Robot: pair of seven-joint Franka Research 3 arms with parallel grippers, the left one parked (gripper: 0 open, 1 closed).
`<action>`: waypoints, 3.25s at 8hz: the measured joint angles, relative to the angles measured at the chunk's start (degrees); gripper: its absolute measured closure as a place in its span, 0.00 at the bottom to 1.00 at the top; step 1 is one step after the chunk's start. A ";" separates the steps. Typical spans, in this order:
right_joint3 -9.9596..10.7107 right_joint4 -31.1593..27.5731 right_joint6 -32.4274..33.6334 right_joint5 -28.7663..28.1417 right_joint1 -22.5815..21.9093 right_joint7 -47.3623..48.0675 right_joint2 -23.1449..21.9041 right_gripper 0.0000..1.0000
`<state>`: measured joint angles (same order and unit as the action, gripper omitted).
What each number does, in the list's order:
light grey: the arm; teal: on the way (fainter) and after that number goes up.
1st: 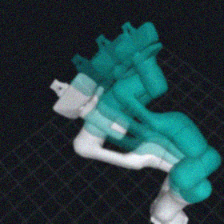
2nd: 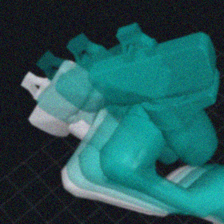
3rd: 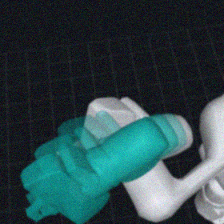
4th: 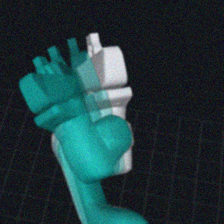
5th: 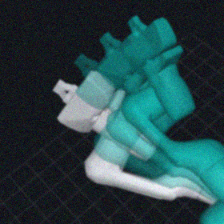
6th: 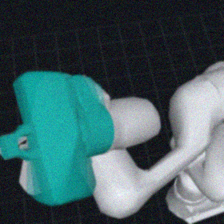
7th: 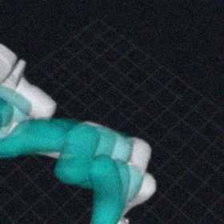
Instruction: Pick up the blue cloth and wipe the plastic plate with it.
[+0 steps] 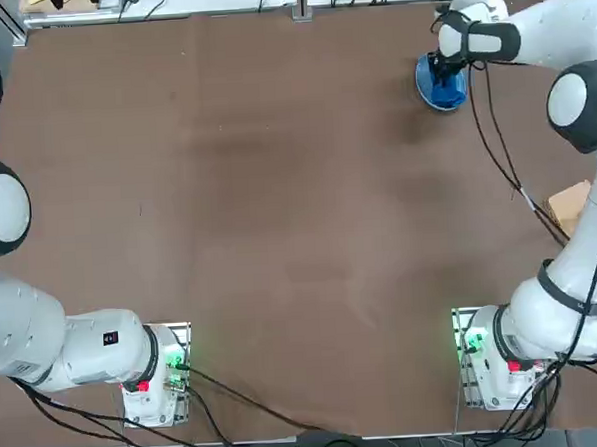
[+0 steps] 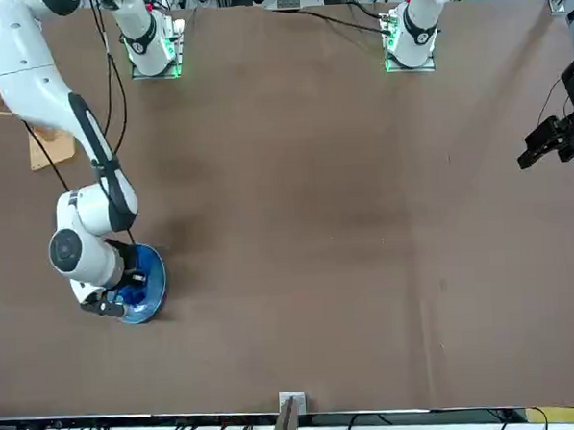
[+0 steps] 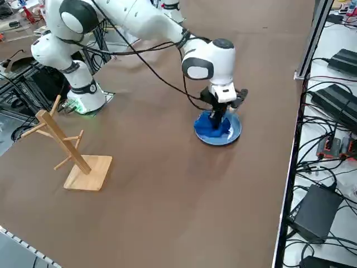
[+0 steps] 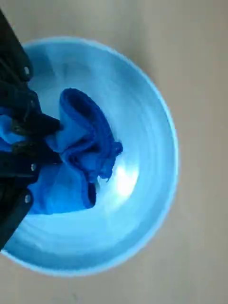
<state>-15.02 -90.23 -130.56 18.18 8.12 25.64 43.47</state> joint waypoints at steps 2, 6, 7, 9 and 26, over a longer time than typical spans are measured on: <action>0.01 0.34 0.00 -0.03 -1.13 1.34 0.08 0.93; 0.15 4.48 -3.82 -0.07 1.61 -5.32 2.90 0.93; 0.15 5.06 -4.26 -0.07 3.50 -8.08 3.35 0.93; 0.05 5.27 -3.83 -0.31 5.77 -10.29 3.52 0.93; -0.78 14.72 25.79 -15.85 -6.44 1.10 -11.34 0.93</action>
<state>-15.79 -75.51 -104.77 2.34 1.68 26.74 32.13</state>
